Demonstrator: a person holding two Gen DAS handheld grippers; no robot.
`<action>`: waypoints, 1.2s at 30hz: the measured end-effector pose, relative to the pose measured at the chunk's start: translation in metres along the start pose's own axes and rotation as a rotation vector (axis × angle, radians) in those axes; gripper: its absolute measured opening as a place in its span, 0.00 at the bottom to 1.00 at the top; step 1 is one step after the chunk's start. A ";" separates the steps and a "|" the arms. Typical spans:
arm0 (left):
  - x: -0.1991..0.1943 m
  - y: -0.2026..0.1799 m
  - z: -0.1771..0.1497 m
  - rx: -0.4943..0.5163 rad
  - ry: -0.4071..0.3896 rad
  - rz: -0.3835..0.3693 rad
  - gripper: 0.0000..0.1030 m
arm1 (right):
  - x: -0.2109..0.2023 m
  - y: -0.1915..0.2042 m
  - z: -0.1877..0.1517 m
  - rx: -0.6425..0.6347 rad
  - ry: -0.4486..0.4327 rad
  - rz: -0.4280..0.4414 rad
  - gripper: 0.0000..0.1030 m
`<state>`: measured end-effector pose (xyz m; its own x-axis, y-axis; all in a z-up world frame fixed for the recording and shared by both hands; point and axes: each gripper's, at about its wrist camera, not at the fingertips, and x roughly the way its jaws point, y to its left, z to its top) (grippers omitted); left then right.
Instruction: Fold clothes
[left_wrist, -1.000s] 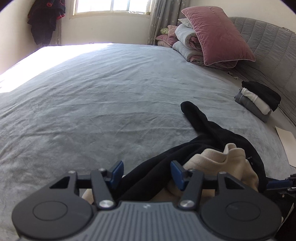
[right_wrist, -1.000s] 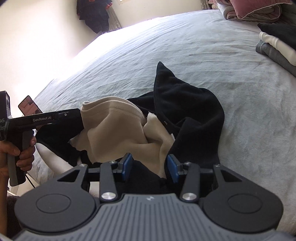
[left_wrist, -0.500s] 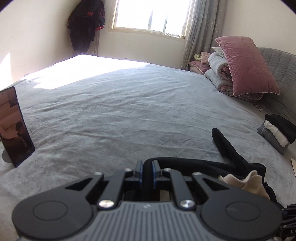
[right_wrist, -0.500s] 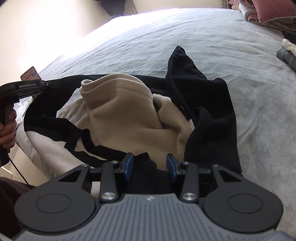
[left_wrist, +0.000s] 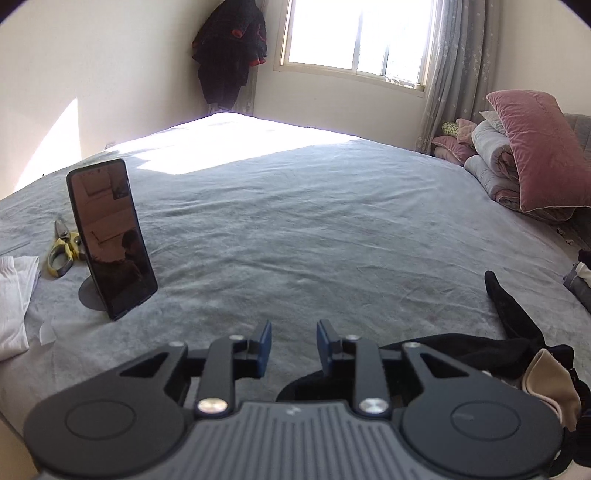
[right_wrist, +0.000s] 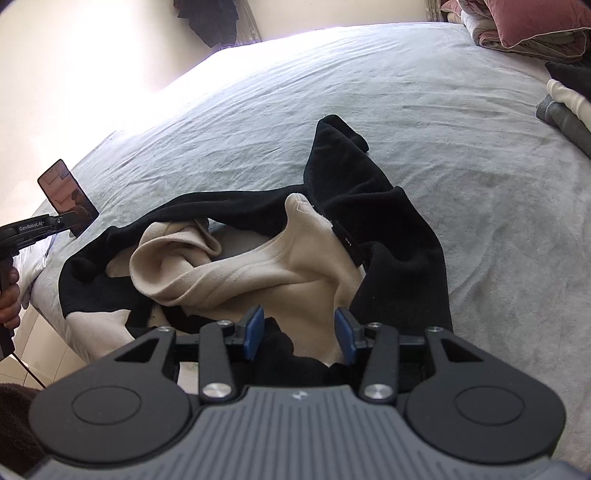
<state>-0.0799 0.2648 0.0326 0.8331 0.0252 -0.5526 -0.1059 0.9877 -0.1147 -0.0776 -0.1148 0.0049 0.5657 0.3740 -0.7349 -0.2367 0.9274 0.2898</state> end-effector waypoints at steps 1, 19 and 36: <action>-0.003 -0.005 0.002 0.012 -0.018 -0.049 0.34 | -0.001 0.000 0.000 0.000 0.002 0.004 0.46; 0.062 -0.081 -0.027 0.324 0.188 -0.104 0.13 | -0.004 -0.003 0.010 -0.045 -0.059 -0.080 0.54; 0.050 0.010 0.001 0.011 0.135 0.042 0.33 | 0.016 -0.062 0.007 0.103 -0.064 -0.208 0.40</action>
<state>-0.0391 0.2763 0.0048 0.7473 0.0462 -0.6628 -0.1325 0.9879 -0.0805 -0.0486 -0.1665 -0.0203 0.6438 0.1713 -0.7457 -0.0295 0.9795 0.1995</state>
